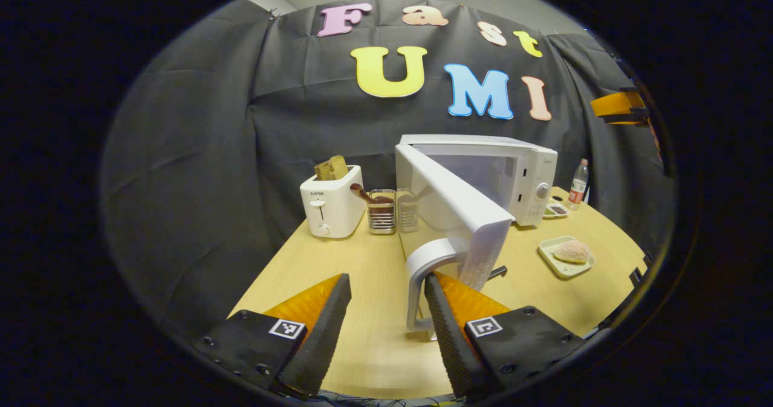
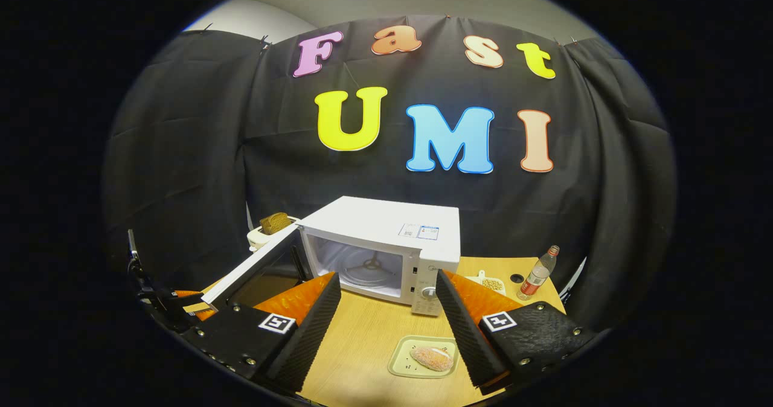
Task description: Open the microwave oven with the left hand, put the food in, and close the microwave oven.
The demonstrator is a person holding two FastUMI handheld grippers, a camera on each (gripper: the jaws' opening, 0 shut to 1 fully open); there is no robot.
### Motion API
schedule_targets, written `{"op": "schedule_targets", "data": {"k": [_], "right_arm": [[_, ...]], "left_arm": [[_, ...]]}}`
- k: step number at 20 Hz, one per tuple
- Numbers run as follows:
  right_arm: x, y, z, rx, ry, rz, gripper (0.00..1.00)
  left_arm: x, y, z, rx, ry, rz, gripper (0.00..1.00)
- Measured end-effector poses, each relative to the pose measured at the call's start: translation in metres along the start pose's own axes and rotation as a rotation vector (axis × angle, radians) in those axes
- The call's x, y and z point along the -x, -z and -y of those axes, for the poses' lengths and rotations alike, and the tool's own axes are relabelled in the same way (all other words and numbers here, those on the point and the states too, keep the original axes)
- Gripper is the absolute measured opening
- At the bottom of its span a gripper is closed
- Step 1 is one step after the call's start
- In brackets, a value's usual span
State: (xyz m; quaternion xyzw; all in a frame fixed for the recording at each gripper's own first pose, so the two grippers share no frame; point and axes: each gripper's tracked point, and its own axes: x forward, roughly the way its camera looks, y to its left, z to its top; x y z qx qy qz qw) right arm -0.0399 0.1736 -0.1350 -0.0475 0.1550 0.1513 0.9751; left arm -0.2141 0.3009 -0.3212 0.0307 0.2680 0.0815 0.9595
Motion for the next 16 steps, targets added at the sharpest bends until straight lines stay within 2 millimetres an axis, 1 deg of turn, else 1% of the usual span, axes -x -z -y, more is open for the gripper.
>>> {"op": "schedule_targets", "data": {"k": [2, 5, 7, 8, 10, 11, 13, 15, 16], "right_arm": [[0.000, 0.002, -0.004, 0.008, 0.004, -0.005, 0.97], [0.001, 0.003, -0.007, 0.020, 0.001, -0.007, 0.97], [-0.001, 0.005, -0.004, 0.023, -0.005, -0.006, 0.97], [-0.005, 0.006, -0.001, 0.026, -0.009, -0.008, 0.97], [-0.010, 0.008, 0.011, 0.051, -0.009, -0.009, 0.97], [-0.012, 0.009, 0.018, 0.067, -0.011, -0.007, 0.97], [-0.019, 0.014, 0.032, 0.084, -0.042, -0.005, 0.97], [-0.028, 0.026, 0.044, 0.084, -0.100, -0.021, 0.97], [-0.032, 0.034, 0.050, 0.086, -0.121, -0.032, 0.97]], "left_arm": [[0.000, 0.001, -0.006, 0.004, 0.006, 0.002, 0.82], [0.008, 0.000, -0.015, 0.006, -0.012, 0.008, 0.83], [0.017, -0.001, -0.025, 0.006, -0.047, 0.009, 0.84], [0.021, 0.001, -0.030, 0.011, -0.072, 0.007, 0.82], [0.033, 0.002, -0.034, 0.032, -0.117, 0.006, 0.82], [0.038, -0.003, -0.029, 0.051, -0.128, 0.014, 0.81], [0.050, -0.019, -0.016, 0.073, -0.156, 0.048, 0.83], [0.064, -0.041, 0.001, 0.102, -0.176, 0.093, 0.84], [0.071, -0.055, 0.011, 0.116, -0.190, 0.119, 0.82]]}}
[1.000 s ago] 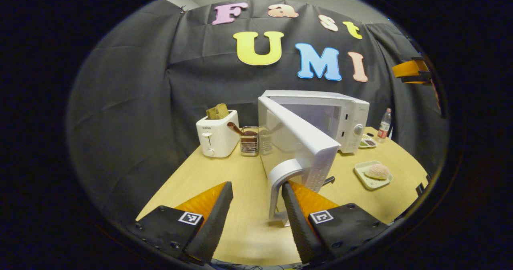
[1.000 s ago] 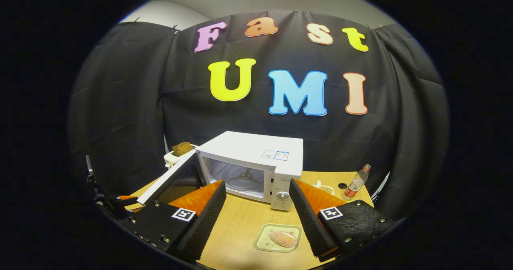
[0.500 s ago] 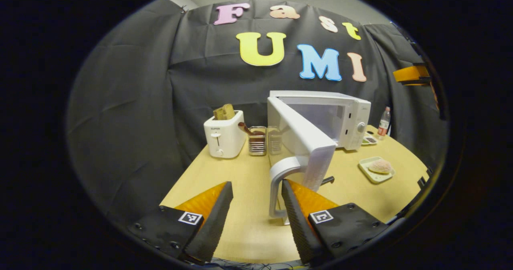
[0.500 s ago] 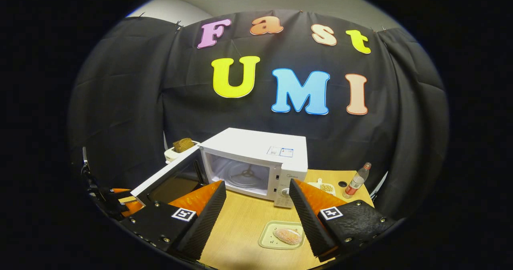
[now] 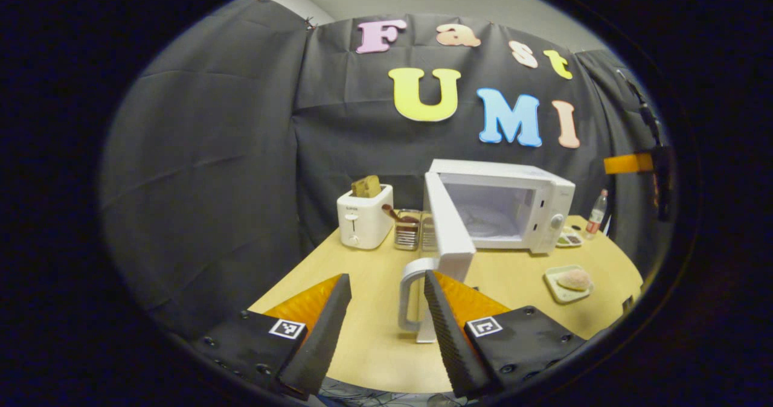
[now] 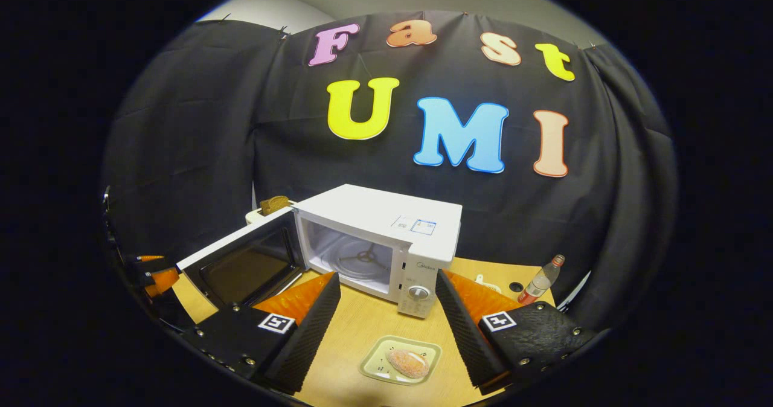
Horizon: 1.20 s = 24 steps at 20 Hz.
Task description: Open the microwave oven with the left hand, put the food in, and close the microwave oven.
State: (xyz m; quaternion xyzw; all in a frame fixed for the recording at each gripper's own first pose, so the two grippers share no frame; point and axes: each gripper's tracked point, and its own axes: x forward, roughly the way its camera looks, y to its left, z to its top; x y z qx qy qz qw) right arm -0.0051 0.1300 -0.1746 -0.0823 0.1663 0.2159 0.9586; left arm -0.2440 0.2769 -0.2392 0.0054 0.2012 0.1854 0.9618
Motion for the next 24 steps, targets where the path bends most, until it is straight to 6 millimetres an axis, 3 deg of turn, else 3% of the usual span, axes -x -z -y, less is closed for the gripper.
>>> {"op": "schedule_targets", "data": {"k": [4, 7, 12, 14, 18, 24], "right_arm": [[-0.021, 0.046, 0.015, -0.022, -0.094, -0.092, 0.97], [-0.036, 0.093, 0.024, -0.020, -0.134, -0.197, 0.97], [-0.059, 0.165, 0.038, 0.045, -0.180, -0.366, 0.97], [-0.064, 0.195, 0.044, 0.054, -0.193, -0.429, 0.97], [-0.076, 0.245, 0.046, 0.085, -0.243, -0.537, 0.97], [-0.085, 0.282, 0.044, 0.093, -0.291, -0.643, 0.98]], "left_arm": [[0.025, -0.070, 0.054, 0.034, -0.002, 0.129, 0.81], [0.034, -0.122, 0.095, 0.030, 0.049, 0.220, 0.85], [0.030, -0.180, 0.136, 0.030, 0.080, 0.299, 0.94], [0.033, -0.191, 0.149, 0.033, 0.086, 0.307, 0.94], [0.037, -0.190, 0.157, 0.012, 0.058, 0.289, 0.94], [0.041, -0.183, 0.170, 0.013, 0.010, 0.263, 0.95]]}}
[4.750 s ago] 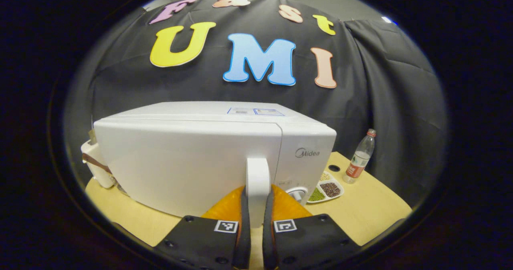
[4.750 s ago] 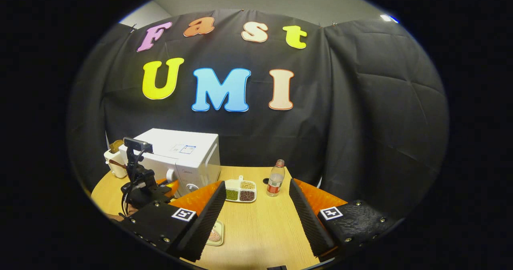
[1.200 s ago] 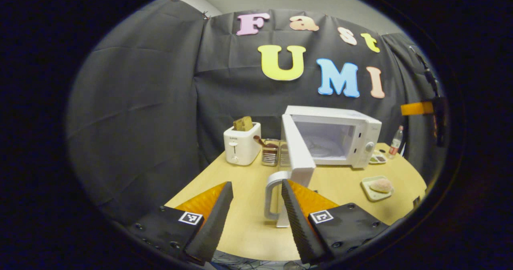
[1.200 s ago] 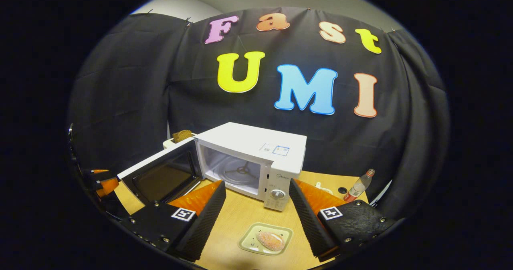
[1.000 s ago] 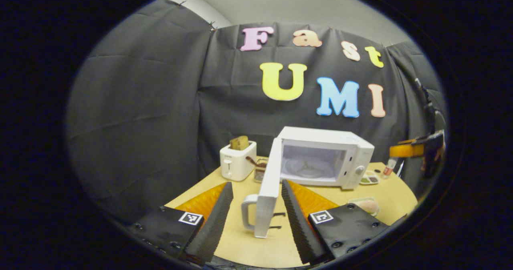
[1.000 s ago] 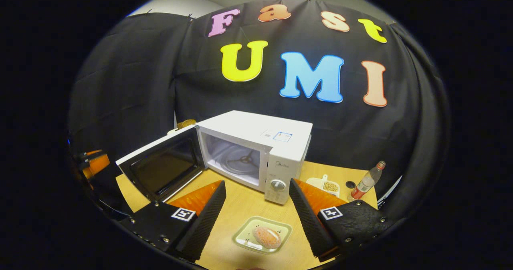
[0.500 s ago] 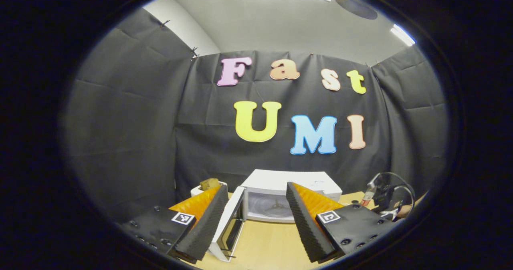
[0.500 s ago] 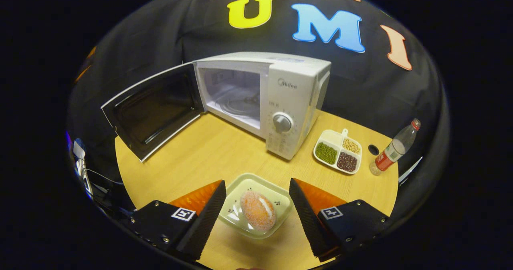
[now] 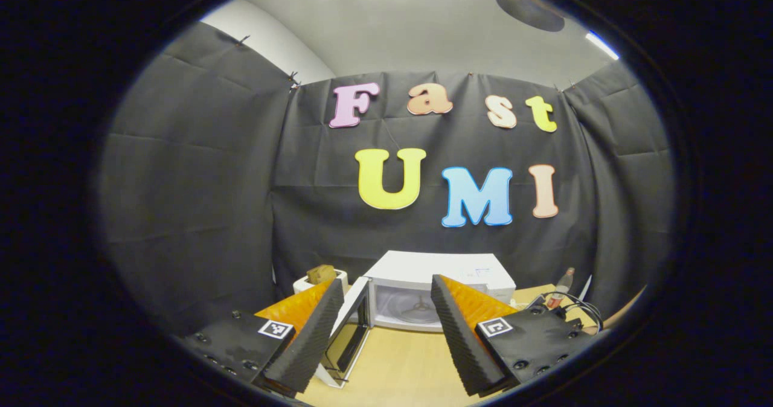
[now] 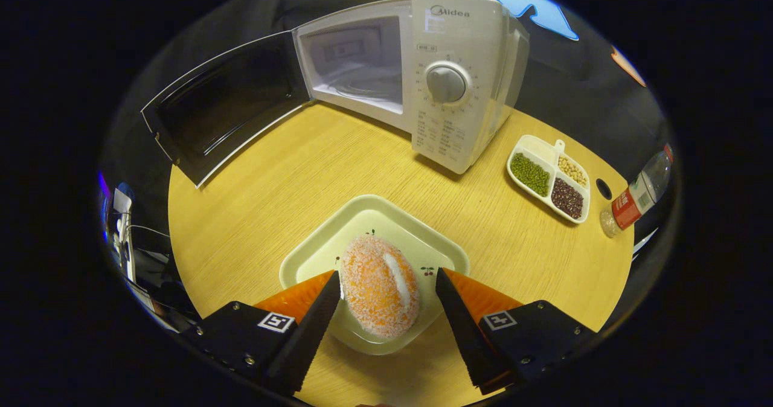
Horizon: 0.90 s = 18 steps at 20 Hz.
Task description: Open the microwave oven with the left hand, put the food in, and close the microwave oven.
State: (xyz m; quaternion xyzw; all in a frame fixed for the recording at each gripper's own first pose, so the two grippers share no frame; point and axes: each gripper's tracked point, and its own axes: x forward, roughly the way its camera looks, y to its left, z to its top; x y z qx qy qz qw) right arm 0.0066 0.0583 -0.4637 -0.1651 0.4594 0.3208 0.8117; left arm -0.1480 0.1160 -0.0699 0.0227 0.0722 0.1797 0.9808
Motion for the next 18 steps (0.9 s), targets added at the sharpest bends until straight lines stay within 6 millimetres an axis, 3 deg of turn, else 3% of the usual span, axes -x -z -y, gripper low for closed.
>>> {"op": "schedule_targets", "data": {"k": [4, 5, 8, 9, 14, 18], "right_arm": [[-0.009, 0.008, -0.007, -0.007, -0.021, -0.037, 0.93], [-0.007, 0.008, -0.007, 0.000, -0.005, -0.044, 0.79], [0.006, 0.002, -0.001, 0.069, 0.080, -0.049, 0.71], [0.010, -0.002, 0.000, 0.094, 0.110, -0.036, 0.64], [0.045, -0.035, -0.004, 0.199, 0.260, 0.039, 0.64], [0.073, -0.079, -0.018, 0.329, 0.367, 0.121, 0.64]], "left_arm": [[0.002, 0.001, 0.002, 0.044, -0.012, 0.000, 0.94], [0.001, 0.000, 0.001, 0.043, -0.010, 0.002, 0.95], [-0.006, -0.005, -0.005, 0.031, 0.008, 0.016, 0.94], [-0.008, -0.005, -0.004, 0.034, 0.021, 0.019, 0.94], [-0.022, 0.002, 0.000, 0.068, 0.096, 0.022, 0.94], [-0.030, 0.004, -0.005, 0.051, 0.142, 0.025, 0.94]]}}
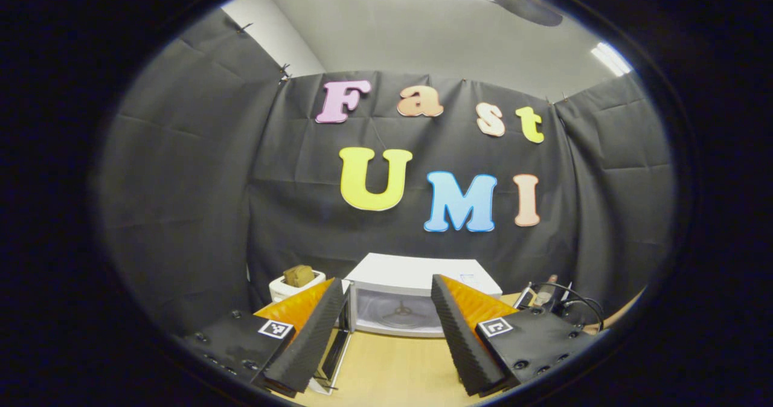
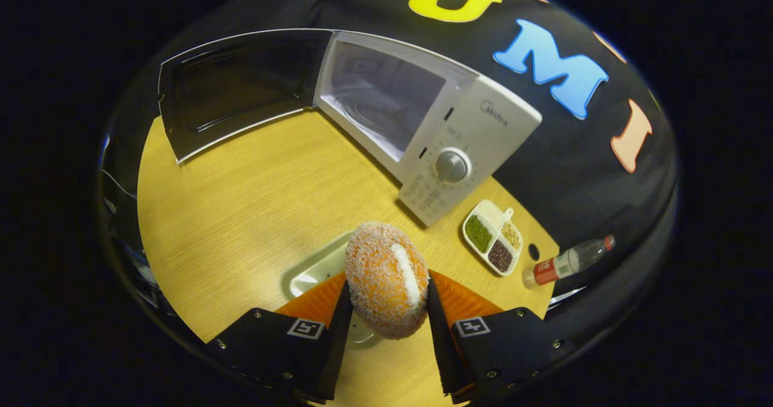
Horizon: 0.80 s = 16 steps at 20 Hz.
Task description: Open the microwave oven with the left hand, put the food in, and close the microwave oven.
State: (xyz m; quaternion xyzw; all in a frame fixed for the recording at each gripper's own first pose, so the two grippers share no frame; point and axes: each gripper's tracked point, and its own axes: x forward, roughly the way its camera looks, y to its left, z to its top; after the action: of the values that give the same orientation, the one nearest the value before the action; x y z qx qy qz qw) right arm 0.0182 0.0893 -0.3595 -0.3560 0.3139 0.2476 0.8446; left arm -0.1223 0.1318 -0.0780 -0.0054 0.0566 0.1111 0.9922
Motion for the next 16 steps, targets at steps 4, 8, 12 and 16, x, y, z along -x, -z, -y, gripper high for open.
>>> {"op": "schedule_targets", "data": {"k": [4, 8, 12, 16], "right_arm": [[0.007, -0.050, 0.008, 0.121, 0.114, 0.095, 0.64], [0.008, -0.092, 0.011, 0.276, 0.204, 0.175, 0.64], [-0.006, -0.137, 0.008, 0.401, 0.264, 0.259, 0.64], [-0.035, -0.170, 0.003, 0.488, 0.298, 0.307, 0.64]], "left_arm": [[-0.004, 0.003, -0.012, -0.001, 0.023, 0.004, 0.94], [-0.004, 0.003, -0.031, 0.007, 0.017, 0.009, 0.94], [0.000, 0.005, -0.054, -0.005, -0.007, 0.010, 0.95], [0.003, 0.014, -0.082, 0.010, -0.049, -0.007, 0.94]]}}
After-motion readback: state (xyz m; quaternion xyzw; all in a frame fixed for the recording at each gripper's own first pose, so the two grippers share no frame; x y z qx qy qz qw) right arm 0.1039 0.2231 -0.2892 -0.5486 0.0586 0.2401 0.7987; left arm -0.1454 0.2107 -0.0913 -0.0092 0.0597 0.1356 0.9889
